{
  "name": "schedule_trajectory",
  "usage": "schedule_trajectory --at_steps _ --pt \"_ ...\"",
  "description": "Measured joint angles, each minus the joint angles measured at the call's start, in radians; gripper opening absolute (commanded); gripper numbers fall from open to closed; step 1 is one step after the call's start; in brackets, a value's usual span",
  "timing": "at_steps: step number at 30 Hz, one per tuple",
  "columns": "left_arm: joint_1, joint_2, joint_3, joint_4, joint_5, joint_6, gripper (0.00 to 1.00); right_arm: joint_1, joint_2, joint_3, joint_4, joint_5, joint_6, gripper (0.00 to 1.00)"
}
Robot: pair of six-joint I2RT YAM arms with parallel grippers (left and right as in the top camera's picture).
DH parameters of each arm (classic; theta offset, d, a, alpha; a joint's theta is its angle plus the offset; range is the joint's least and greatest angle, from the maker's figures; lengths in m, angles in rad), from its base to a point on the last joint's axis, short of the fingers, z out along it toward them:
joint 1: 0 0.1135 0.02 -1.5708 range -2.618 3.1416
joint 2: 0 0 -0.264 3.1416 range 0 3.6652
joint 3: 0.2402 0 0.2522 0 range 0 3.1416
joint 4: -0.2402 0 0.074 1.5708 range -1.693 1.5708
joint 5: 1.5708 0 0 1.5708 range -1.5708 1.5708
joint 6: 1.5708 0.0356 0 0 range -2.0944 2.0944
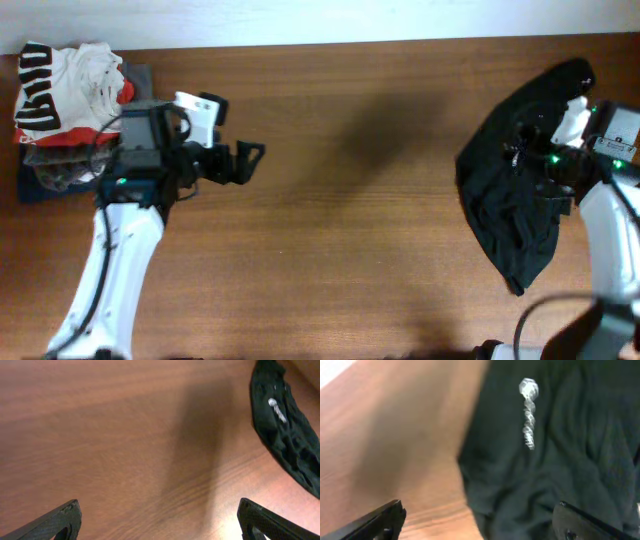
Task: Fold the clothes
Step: 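Reach the right gripper to the black t-shirt and grasp its top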
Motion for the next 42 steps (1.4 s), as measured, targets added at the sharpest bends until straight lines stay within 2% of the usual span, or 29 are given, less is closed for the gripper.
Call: schedule_trajectory --at_steps 6,11,14,20,27,31,33,34,38,41,42 --pt "-0.033 0.076 0.000 0.019 0.011 0.003 0.99 -0.108 0.190 0.002 -0.054 -0.005 0.052 0.95" --pt "-0.040 0.077 0.001 0.078 0.019 0.004 0.99 -0.107 0.282 0.002 -0.064 -0.004 0.061 0.93" --pt "-0.040 0.077 0.001 0.091 0.019 0.005 0.99 -0.100 0.291 0.002 -0.077 0.014 0.061 0.91" --pt "-0.040 0.077 0.001 0.094 0.019 0.005 0.99 -0.086 0.291 0.002 -0.111 0.050 0.052 0.78" --pt "-0.040 0.077 0.001 0.093 0.019 0.005 0.99 -0.020 0.291 0.002 -0.152 0.102 0.033 0.69" --pt "-0.040 0.077 0.001 0.093 0.019 0.005 0.98 0.013 0.291 0.002 -0.166 0.148 0.030 0.57" --pt "-0.040 0.077 0.001 0.089 0.019 0.005 0.98 0.016 0.291 0.002 -0.173 0.166 0.029 0.45" --pt "-0.040 0.077 0.001 0.087 0.019 0.005 0.97 0.016 0.291 0.002 -0.174 0.171 0.032 0.35" --pt "-0.040 0.077 0.001 0.080 0.019 0.006 0.92 0.016 0.291 0.002 -0.175 0.184 0.027 0.06" --pt "-0.040 0.077 0.001 0.079 0.019 0.006 0.89 0.016 0.291 0.002 -0.175 0.189 0.026 0.04" --pt "-0.040 0.077 0.001 0.079 0.019 0.006 0.84 0.016 0.291 0.002 -0.175 0.190 0.027 0.04"
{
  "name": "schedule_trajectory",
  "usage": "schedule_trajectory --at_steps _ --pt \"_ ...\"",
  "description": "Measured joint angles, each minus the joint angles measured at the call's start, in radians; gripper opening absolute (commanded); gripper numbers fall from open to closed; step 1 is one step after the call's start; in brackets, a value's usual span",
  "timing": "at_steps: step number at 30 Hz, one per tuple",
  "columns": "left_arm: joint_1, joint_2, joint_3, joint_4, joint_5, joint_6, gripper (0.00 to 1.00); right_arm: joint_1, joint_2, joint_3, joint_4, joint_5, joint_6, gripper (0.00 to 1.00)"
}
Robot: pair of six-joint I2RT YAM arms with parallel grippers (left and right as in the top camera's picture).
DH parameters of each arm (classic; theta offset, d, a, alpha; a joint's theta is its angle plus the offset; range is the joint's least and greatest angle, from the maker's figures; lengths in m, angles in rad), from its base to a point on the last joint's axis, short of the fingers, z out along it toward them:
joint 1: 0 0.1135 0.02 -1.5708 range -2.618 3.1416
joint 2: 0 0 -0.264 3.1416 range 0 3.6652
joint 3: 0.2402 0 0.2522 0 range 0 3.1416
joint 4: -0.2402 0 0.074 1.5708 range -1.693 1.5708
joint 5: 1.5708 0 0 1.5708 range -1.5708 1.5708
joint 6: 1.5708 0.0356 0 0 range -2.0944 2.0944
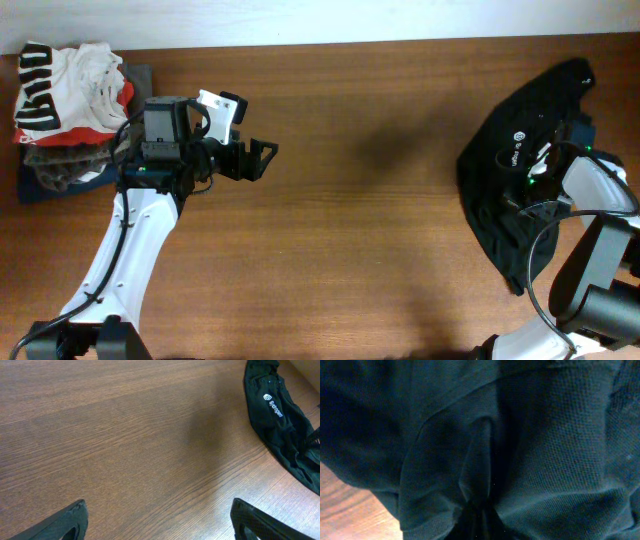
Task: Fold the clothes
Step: 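Reach the right gripper to the black t-shirt and grasp its top, then lift the black t-shirt with the right gripper and drag it toward center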
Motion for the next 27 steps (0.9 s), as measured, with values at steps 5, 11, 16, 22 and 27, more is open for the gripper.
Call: schedule_trajectory --at_steps 5,11,16,22,27 --pt "0.000 0.000 0.000 0.000 0.000 -0.001 0.69 0.000 0.000 0.000 0.000 -0.002 -0.004 0.04" --pt "0.000 0.000 0.000 0.026 0.006 0.000 0.64 0.002 -0.005 0.050 -0.047 -0.137 -0.095 0.04" --pt "0.000 0.000 0.000 0.073 0.038 0.000 0.62 0.072 -0.061 0.237 -0.175 -0.230 -0.178 0.04" --pt "0.000 0.000 0.001 0.098 0.056 -0.001 0.62 0.261 -0.108 0.507 -0.263 -0.255 -0.220 0.04" --pt "0.002 -0.026 0.001 0.098 0.056 -0.001 0.61 0.422 -0.115 0.648 -0.274 -0.258 -0.229 0.04"
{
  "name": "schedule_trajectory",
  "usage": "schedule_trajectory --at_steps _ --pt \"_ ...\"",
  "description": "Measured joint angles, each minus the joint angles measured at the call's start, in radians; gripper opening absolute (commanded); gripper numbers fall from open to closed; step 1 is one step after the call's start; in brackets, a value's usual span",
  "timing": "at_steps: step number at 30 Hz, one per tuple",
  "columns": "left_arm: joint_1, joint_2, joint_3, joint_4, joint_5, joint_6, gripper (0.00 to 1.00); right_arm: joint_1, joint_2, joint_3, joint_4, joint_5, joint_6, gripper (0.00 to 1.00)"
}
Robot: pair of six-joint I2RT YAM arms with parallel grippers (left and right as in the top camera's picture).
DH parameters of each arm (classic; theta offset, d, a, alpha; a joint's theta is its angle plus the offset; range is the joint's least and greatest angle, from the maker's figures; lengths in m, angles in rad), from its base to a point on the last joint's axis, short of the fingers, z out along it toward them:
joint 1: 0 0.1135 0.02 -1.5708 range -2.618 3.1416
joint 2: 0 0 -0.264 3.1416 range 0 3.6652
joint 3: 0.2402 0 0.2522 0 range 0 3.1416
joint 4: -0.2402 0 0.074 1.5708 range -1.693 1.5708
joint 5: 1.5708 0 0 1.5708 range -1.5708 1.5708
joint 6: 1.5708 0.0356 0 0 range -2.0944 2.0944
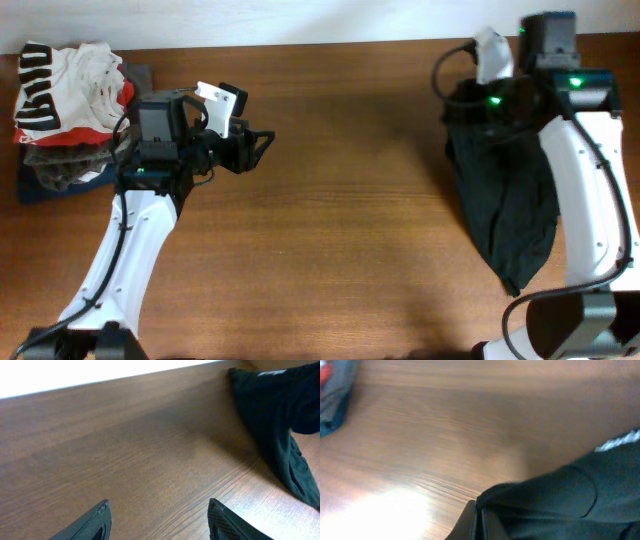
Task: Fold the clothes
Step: 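Lift the black t-shirt with the right gripper and drag it toward center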
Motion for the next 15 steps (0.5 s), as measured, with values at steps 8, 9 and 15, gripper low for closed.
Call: schedule_trajectory --at_steps 8,9,15 --pt "0.061 -0.155 0.000 -0.029 0.000 0.000 0.62 0.193 0.000 0.021 0.074 0.000 0.027 0.04" --pt "0.072 -0.173 0.000 -0.037 0.000 0.000 0.61 0.222 0.000 0.021 0.096 0.004 0.034 0.04" --pt "0.156 -0.272 0.007 -0.124 0.000 0.000 0.62 0.408 0.005 0.022 0.226 0.099 0.087 0.04"
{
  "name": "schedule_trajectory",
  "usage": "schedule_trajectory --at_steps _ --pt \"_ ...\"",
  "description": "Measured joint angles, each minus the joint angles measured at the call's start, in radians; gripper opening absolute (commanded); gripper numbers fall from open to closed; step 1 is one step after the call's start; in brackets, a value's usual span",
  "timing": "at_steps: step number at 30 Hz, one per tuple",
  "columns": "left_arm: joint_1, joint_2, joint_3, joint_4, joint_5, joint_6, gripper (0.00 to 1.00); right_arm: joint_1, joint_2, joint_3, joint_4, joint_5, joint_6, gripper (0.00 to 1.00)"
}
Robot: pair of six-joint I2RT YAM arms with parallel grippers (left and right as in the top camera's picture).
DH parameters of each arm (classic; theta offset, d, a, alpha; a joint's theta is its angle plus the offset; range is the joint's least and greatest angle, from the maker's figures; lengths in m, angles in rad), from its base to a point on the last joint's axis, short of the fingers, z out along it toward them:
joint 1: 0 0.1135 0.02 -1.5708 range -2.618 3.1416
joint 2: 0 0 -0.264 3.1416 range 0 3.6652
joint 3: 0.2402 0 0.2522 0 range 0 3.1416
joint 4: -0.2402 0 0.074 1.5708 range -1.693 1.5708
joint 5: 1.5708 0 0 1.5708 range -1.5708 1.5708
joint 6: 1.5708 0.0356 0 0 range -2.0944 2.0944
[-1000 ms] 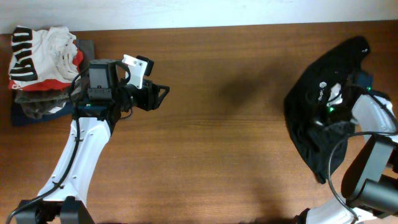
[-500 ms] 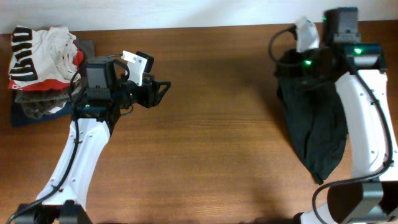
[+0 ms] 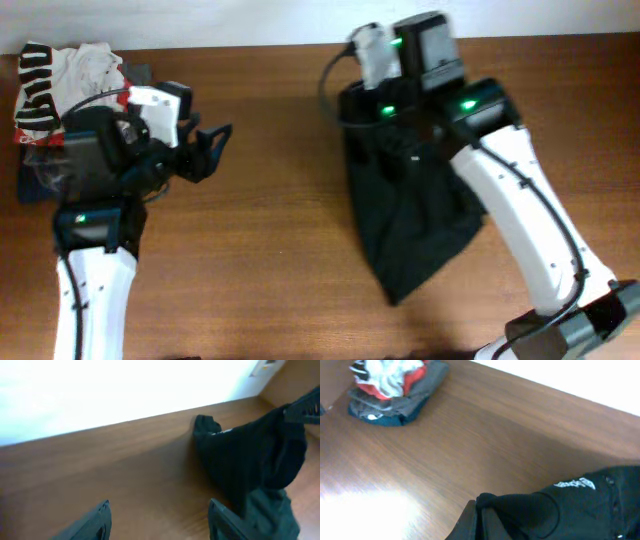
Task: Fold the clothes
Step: 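Lift the black t-shirt with the right gripper and drag it toward center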
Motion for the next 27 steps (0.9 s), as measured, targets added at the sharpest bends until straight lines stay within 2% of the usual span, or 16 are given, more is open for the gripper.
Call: schedule_trajectory --at_steps 6,15,22,27 --pt "0.064 -0.013 0.004 -0.097 -0.004 0.000 0.61 0.124 0.037 0.002 0.079 0.076 0.040 0.04" --pt "0.074 -0.013 0.004 -0.114 -0.007 0.000 0.59 0.134 0.078 0.011 0.131 0.090 0.072 0.04" --pt "0.074 -0.013 0.004 -0.130 -0.007 0.000 0.57 0.134 0.091 0.218 0.116 0.098 0.066 0.04" --pt "0.065 -0.013 0.004 -0.145 0.008 0.000 0.55 0.134 0.090 0.443 0.051 0.125 0.030 0.04"
